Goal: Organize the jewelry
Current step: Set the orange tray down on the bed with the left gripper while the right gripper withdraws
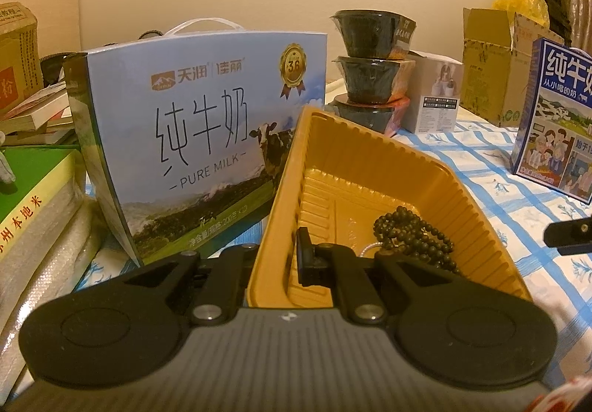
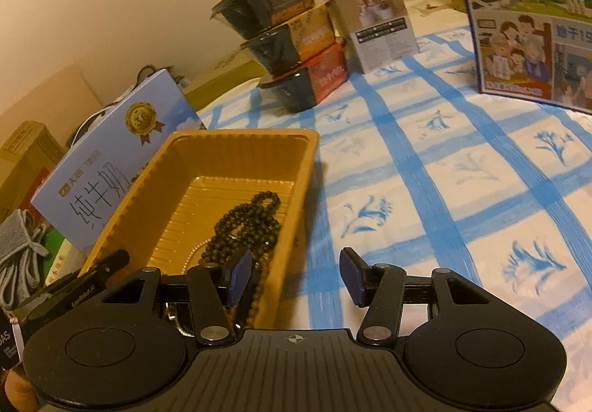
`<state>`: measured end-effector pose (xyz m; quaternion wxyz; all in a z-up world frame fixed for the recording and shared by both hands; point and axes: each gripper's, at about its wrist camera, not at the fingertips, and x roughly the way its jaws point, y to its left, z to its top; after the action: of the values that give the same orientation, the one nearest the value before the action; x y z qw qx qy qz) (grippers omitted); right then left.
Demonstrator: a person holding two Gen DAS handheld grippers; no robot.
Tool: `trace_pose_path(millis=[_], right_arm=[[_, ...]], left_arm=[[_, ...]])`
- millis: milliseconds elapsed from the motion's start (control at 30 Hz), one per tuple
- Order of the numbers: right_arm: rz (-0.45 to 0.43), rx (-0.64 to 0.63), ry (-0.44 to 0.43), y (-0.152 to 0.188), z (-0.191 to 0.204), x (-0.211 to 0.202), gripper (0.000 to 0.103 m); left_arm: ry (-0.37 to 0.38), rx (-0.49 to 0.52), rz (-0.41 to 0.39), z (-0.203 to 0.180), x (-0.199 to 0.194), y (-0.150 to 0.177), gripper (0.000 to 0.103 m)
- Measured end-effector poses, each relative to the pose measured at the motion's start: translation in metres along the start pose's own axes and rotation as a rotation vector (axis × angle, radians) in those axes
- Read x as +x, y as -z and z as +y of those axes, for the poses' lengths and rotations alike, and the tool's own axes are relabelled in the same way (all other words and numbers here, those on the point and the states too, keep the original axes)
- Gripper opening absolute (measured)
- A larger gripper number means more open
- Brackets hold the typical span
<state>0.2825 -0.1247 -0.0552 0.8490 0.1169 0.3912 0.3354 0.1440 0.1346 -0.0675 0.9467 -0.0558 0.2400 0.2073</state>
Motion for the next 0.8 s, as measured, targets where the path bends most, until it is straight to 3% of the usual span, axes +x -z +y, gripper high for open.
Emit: trace_pose_path(millis=[467,600,800], right_arm=[[0.022,0.058,0.028,0.021,-0.017,-0.009,0.053],[0.031,0.074,0.029,0.028,-0.018,-0.009,0.053],[0.038,0.094,0.028,0.035,-0.019,-0.010,0.053]], left_arm=[[0.021,-0.018,0.033,0.006,0.001,0.002,0.011],[0.030,-0.031,0.041,0.010,-0.003,0.000,0.017],[0.014,-0.002,-0.020,0.014,-0.014,-0.009,0.023]])
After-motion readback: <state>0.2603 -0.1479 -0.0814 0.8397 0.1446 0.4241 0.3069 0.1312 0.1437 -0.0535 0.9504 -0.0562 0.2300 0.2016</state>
